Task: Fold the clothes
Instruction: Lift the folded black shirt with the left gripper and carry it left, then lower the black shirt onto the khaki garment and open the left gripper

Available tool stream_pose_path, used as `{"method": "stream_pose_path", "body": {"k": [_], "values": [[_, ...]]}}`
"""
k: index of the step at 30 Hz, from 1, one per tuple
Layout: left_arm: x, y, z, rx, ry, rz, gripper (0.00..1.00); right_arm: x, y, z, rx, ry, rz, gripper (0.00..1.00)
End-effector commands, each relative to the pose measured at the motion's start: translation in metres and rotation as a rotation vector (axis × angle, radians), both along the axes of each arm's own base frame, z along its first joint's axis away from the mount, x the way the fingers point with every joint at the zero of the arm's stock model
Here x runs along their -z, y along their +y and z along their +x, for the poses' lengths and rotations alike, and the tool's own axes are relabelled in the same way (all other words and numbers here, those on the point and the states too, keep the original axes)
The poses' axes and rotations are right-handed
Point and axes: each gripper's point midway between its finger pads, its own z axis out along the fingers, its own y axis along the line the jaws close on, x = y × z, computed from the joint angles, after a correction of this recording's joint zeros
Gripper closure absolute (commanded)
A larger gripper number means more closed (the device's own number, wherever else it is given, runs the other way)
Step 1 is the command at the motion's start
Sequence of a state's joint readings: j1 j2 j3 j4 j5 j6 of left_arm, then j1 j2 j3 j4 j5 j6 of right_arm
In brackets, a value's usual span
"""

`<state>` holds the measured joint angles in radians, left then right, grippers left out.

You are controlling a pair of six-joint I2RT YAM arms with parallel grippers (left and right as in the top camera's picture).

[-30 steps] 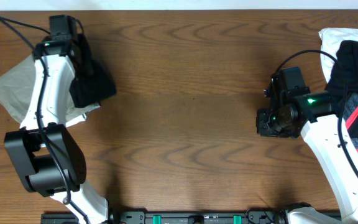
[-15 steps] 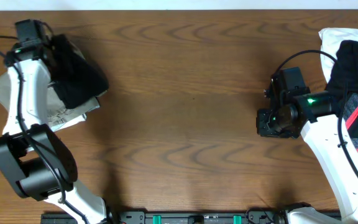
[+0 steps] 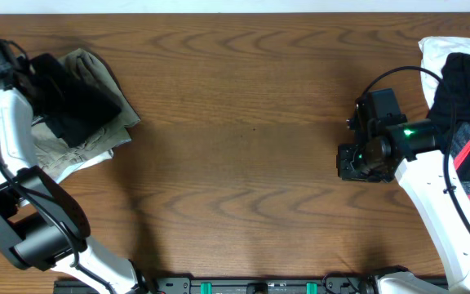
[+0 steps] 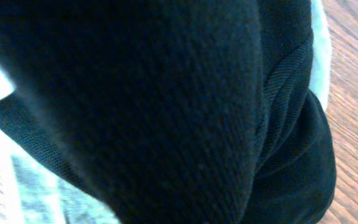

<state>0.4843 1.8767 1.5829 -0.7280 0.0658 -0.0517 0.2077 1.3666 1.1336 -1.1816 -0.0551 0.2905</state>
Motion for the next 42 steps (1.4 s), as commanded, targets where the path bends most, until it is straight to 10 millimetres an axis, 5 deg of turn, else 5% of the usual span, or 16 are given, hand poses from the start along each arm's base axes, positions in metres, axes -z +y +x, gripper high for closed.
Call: {"method": "stream_pose_path", "body": {"k": [1,7,8,12,13,20,26,30,37,42], "values": [[-0.024,0.021,0.000,-0.053,-0.063,0.024,0.94,-0.003,-0.003,0.001,-0.008,-0.013,-0.006,0.74],[-0.020,0.033,-0.013,-0.104,-0.046,0.007,0.89,-0.003,-0.003,0.001,-0.008,-0.013,-0.006,0.74],[-0.020,0.035,-0.015,-0.110,-0.042,0.005,0.83,-0.003,-0.003,0.001,-0.008,-0.013,-0.006,0.73],[-0.016,0.043,-0.028,-0.262,-0.047,-0.064,0.25,-0.003,-0.003,0.002,-0.011,-0.014,-0.008,0.73],[-0.015,0.044,-0.033,-0.316,-0.050,-0.097,0.22,-0.003,-0.004,0.002,-0.010,-0.015,-0.013,0.72],[-0.030,0.023,-0.019,-0.299,-0.217,-0.429,0.21,-0.003,-0.008,0.003,-0.005,-0.021,-0.040,0.70],[-0.087,-0.004,0.014,-0.069,-0.502,-0.695,0.24,-0.002,-0.008,0.003,-0.005,-0.023,-0.039,0.68],[-0.110,-0.005,0.024,0.029,-0.598,-0.670,0.25,-0.002,-0.008,0.004,-0.005,-0.023,-0.040,0.67],[-0.089,0.017,0.018,-0.070,-0.532,-0.571,0.26,-0.001,-0.008,0.005,-0.005,-0.024,-0.039,0.67],[-0.098,0.019,0.018,-0.059,-0.563,-0.567,0.28,0.003,-0.008,0.006,-0.005,-0.010,-0.042,0.66]]}}
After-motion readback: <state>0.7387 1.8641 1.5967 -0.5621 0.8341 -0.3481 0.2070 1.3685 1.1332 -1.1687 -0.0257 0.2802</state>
